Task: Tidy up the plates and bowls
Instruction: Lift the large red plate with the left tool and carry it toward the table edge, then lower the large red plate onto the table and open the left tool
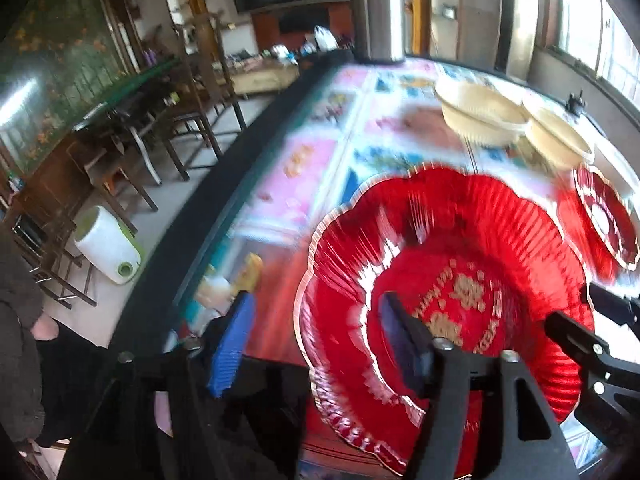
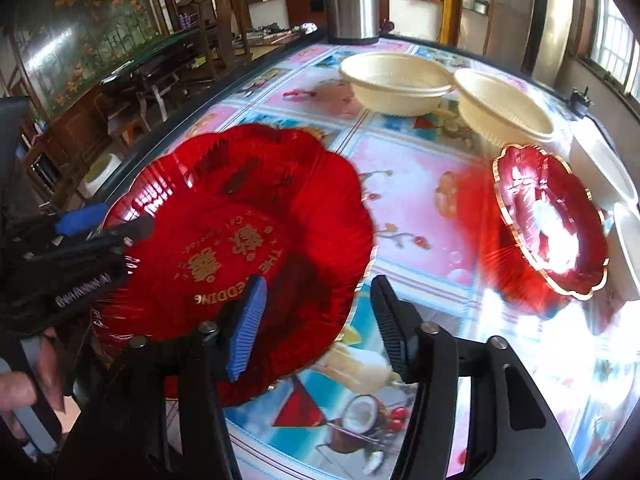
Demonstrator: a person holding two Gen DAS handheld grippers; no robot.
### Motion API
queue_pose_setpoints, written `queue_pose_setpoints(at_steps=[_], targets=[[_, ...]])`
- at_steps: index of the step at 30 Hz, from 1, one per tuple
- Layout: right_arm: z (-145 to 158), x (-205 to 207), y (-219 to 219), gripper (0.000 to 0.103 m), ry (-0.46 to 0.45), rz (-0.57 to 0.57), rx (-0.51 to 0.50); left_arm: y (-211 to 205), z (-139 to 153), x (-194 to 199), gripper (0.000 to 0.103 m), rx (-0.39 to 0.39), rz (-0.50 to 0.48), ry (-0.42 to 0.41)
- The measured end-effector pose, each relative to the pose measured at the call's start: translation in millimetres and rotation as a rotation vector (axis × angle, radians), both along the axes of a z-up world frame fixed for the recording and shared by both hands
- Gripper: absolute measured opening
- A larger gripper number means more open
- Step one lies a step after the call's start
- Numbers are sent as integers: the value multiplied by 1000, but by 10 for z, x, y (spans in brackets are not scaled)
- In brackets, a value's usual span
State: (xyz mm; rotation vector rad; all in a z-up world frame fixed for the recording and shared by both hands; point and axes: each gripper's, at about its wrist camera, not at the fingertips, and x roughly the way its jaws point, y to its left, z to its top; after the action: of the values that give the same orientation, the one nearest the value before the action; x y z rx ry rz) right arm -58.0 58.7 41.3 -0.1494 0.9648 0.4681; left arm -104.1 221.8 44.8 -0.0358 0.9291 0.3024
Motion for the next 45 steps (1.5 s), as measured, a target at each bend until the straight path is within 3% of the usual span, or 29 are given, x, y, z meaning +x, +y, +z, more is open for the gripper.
queue_pose_setpoints(at_steps=[7, 17, 31, 45], targets=[[162, 0, -206, 56, -3, -26, 45, -48, 235, -5, 75, -34, -29, -56], [355, 62, -685, 56, -6, -120, 116, -646, 451, 123, 75, -59, -142, -110], [430, 68, -1576, 56, -24, -299, 131, -1462, 498, 375, 75, -110, -286, -123], [251, 271, -2142, 56, 15, -422, 130, -1894, 362, 775, 75, -124, -325, -90]])
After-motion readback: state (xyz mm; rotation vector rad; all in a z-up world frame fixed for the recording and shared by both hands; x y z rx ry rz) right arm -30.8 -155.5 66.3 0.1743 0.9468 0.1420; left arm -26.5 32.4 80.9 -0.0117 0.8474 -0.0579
